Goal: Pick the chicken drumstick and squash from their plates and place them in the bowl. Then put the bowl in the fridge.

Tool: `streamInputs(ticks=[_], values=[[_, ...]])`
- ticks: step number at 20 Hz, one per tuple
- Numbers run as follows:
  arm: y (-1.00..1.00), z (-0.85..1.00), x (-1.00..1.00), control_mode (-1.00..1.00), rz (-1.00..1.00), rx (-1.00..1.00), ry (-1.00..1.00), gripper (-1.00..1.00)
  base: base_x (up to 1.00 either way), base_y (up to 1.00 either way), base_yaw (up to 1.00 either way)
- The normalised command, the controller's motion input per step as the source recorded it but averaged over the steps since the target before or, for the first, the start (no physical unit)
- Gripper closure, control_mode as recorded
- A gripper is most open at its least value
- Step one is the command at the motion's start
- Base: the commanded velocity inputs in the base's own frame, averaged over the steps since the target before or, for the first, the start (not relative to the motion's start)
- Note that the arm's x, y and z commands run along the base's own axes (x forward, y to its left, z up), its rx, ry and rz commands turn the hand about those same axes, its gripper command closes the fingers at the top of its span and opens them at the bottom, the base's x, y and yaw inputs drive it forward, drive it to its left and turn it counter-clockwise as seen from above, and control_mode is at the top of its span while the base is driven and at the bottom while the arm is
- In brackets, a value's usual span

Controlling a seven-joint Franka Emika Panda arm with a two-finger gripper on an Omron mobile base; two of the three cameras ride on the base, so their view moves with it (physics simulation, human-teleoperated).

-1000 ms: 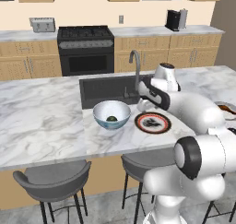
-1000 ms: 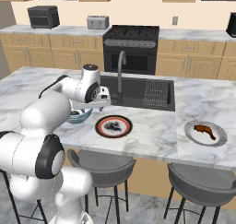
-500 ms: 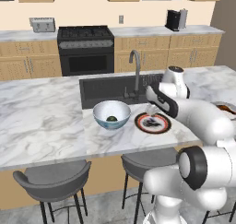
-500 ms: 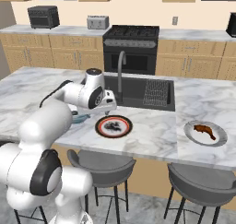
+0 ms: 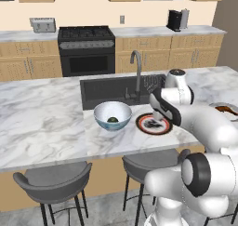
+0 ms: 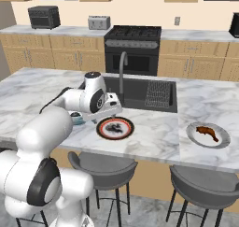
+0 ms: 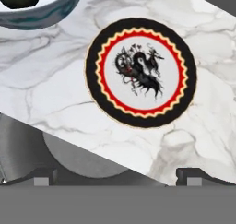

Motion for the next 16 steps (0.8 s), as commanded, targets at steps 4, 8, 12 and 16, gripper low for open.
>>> streamInputs(ticks=[4, 8, 12, 16], values=[[-0.26, -0.02, -0.12, -1.0, -0.02, -0.05, 0.0, -1.0, 0.0, 0.0, 0.0], [-0.06, 0.0, -0.03, -1.0, -0.01, 0.0, 0.0, -1.0, 0.0, 0.0, 0.0], [0.0, 0.0, 0.0, -1.0, 0.0, 0.0, 0.0, -1.0, 0.0, 0.0, 0.0], [0.0, 0.0, 0.0, -1.0, 0.0, 0.0, 0.0, -1.0, 0.0, 0.0, 0.0]])
